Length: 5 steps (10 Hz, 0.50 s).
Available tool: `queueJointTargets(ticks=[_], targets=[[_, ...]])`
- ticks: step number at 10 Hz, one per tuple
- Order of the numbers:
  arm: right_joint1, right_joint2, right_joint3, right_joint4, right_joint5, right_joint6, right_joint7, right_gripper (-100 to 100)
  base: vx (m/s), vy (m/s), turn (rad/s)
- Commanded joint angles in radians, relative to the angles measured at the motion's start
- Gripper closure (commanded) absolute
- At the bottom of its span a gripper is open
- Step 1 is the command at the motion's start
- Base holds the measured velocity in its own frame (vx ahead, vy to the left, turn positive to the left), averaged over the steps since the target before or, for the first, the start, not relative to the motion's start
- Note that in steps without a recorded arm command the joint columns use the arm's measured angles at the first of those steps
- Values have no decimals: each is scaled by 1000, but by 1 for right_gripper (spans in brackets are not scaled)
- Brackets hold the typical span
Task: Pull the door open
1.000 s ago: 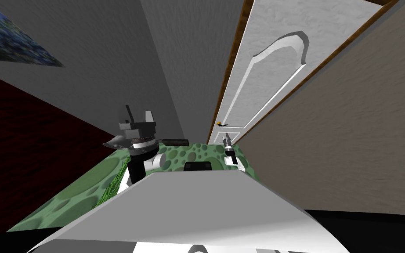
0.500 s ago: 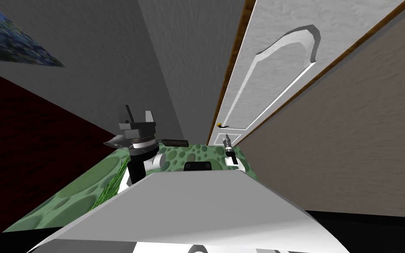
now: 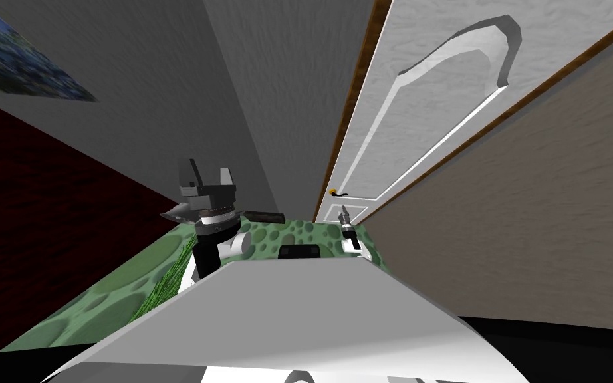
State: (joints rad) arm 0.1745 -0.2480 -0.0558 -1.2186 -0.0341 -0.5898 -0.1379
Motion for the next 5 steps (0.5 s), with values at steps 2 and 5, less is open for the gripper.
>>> queueJointTargets(ticks=[2,5], targets=[[-16,-12,-3,60,-3,-14,-6,-100,84,-59,52],[-38,-27,-8,137,-6,-27,-13,-100,121,-78,71]])
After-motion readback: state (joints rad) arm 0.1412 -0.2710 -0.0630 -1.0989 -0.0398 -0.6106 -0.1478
